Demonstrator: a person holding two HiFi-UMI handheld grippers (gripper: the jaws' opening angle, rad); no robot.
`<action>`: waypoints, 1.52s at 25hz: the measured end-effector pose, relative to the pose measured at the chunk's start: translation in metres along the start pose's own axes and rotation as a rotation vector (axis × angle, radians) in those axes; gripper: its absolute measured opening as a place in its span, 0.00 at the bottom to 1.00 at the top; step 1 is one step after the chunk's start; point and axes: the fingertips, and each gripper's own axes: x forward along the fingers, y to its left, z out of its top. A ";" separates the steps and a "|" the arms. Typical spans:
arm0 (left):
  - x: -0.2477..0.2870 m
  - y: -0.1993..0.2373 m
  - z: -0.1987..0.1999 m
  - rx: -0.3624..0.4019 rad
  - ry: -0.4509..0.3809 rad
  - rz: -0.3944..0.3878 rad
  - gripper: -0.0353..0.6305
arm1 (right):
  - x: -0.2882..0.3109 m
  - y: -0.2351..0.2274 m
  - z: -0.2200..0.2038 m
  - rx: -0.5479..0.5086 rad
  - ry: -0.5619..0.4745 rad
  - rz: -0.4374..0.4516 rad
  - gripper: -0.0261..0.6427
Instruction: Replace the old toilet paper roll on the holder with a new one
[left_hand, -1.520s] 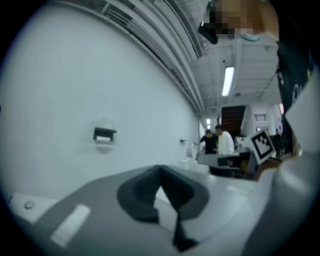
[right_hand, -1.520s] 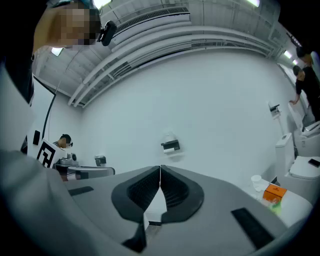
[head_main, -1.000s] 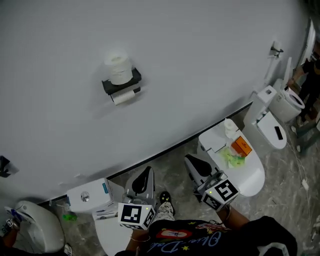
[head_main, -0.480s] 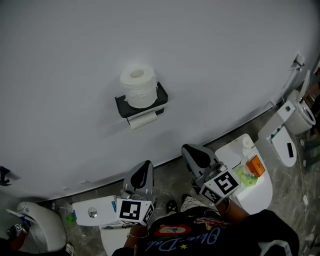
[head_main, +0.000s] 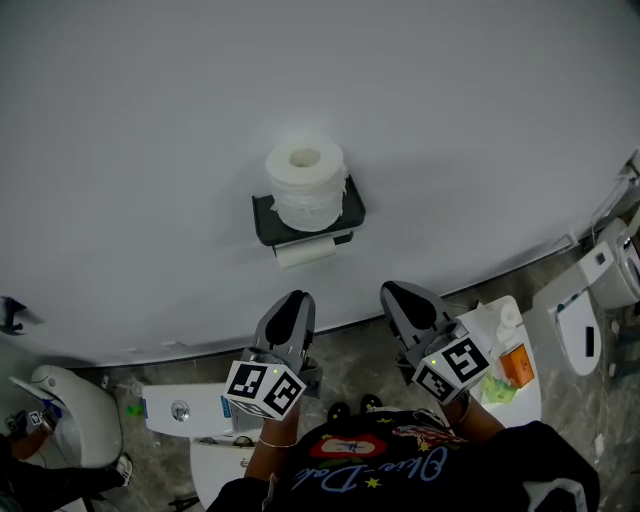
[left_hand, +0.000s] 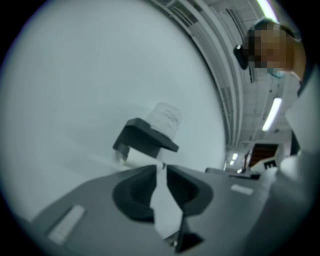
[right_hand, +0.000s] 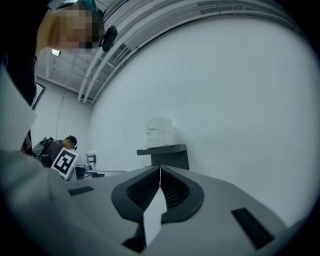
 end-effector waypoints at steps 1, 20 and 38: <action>0.004 0.006 -0.003 -0.077 -0.013 0.000 0.16 | -0.001 -0.003 -0.002 0.005 0.004 -0.003 0.06; 0.069 0.056 0.013 -0.756 -0.323 -0.058 0.43 | -0.030 -0.050 -0.006 0.025 0.010 -0.153 0.06; 0.141 -0.005 -0.021 -0.730 -0.164 -0.202 0.34 | -0.096 -0.091 -0.003 0.026 -0.017 -0.371 0.06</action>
